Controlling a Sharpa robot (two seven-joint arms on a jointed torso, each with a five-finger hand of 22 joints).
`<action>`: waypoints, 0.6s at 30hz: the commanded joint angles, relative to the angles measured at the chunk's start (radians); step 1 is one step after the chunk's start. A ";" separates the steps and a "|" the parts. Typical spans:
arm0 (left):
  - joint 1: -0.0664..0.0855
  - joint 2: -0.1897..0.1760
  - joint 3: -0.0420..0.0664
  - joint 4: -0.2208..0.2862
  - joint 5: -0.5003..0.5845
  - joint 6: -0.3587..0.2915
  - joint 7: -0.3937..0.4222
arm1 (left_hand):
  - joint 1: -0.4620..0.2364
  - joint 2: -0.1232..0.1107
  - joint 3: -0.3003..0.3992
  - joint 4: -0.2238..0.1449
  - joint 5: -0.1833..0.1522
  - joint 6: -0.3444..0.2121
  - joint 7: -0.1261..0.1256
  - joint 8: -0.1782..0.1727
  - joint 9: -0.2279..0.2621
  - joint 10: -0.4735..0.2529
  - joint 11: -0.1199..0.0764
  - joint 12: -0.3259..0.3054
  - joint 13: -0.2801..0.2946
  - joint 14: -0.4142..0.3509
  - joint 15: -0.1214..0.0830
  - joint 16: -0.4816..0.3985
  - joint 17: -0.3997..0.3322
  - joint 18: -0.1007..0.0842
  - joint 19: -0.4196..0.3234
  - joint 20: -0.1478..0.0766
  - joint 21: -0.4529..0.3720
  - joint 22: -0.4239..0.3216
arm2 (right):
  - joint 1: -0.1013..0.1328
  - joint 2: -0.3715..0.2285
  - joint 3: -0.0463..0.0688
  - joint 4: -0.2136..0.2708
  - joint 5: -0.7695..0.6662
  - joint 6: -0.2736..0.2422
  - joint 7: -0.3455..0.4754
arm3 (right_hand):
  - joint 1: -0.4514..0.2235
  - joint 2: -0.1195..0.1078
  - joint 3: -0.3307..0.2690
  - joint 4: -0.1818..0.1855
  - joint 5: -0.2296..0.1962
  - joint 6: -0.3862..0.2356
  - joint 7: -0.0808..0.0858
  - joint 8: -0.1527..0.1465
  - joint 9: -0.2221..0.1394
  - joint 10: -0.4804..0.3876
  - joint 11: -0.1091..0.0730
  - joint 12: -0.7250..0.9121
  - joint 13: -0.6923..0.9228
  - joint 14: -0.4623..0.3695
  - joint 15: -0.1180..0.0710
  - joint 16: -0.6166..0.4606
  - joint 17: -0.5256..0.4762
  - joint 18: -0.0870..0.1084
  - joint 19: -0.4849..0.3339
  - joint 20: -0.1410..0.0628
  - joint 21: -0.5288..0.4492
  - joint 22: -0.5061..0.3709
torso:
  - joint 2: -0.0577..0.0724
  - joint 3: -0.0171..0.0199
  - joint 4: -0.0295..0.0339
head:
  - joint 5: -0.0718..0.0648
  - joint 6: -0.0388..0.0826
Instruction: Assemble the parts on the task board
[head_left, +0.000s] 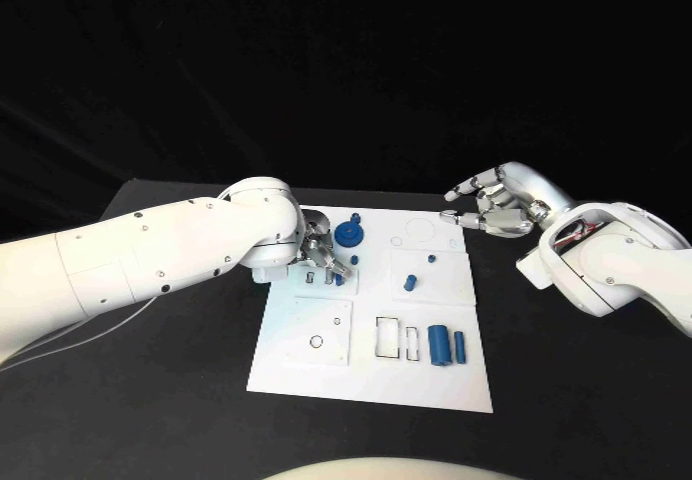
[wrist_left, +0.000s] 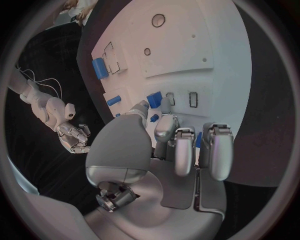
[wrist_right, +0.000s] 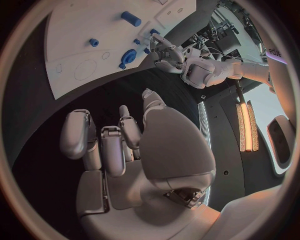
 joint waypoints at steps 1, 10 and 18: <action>0.001 0.003 0.000 0.000 0.012 0.019 -0.024 | 0.016 0.001 0.011 -0.002 -0.002 -0.008 0.000 0.004 0.005 -0.002 -0.003 0.000 0.001 0.105 -0.005 0.002 0.263 -0.015 0.111 -0.001 0.002 0.263 | 0.000 0.001 0.000 0.000 -0.013 0.016 -0.005 | 0.002 0.005 -0.004 -0.003 0.007 0.002 -0.002 0.005 -0.001 0.000 -0.004 -0.005 -0.001 0.067 -0.006 -0.006 0.120 0.018 -0.004 -0.006 -0.004 -0.001 | 0.000 0.0001 -0.0005 | 0.000 0.000; 0.001 0.004 0.000 -0.003 0.024 0.013 -0.021 | 0.080 0.021 0.066 -0.007 0.001 -0.017 -0.003 0.001 0.023 -0.005 -0.006 -0.005 0.001 0.105 -0.007 0.002 0.263 -0.015 0.111 -0.002 0.002 0.263 | 0.000 0.002 0.000 0.001 -0.015 0.019 -0.006 | 0.003 0.006 -0.004 -0.003 0.009 0.002 -0.002 0.006 -0.001 0.000 -0.004 -0.005 -0.001 0.067 -0.006 -0.006 0.120 0.018 -0.003 -0.006 -0.004 -0.001 | 0.001 0.0000 -0.0002 | -0.002 -0.002; 0.001 -0.003 0.000 0.005 0.065 -0.018 -0.029 | 0.224 -0.007 0.302 -0.038 0.010 -0.043 -0.001 -0.003 0.051 -0.025 -0.007 -0.037 -0.018 0.105 -0.012 0.002 0.263 -0.015 0.111 -0.007 0.002 0.263 | 0.000 0.002 0.000 0.001 -0.015 0.024 -0.011 | 0.005 0.008 -0.003 -0.003 0.013 0.002 -0.002 0.006 -0.001 0.001 -0.004 -0.004 0.000 0.069 -0.006 -0.004 0.125 0.017 -0.001 -0.006 -0.002 0.001 | 0.000 -0.0005 0.0002 | -0.002 -0.002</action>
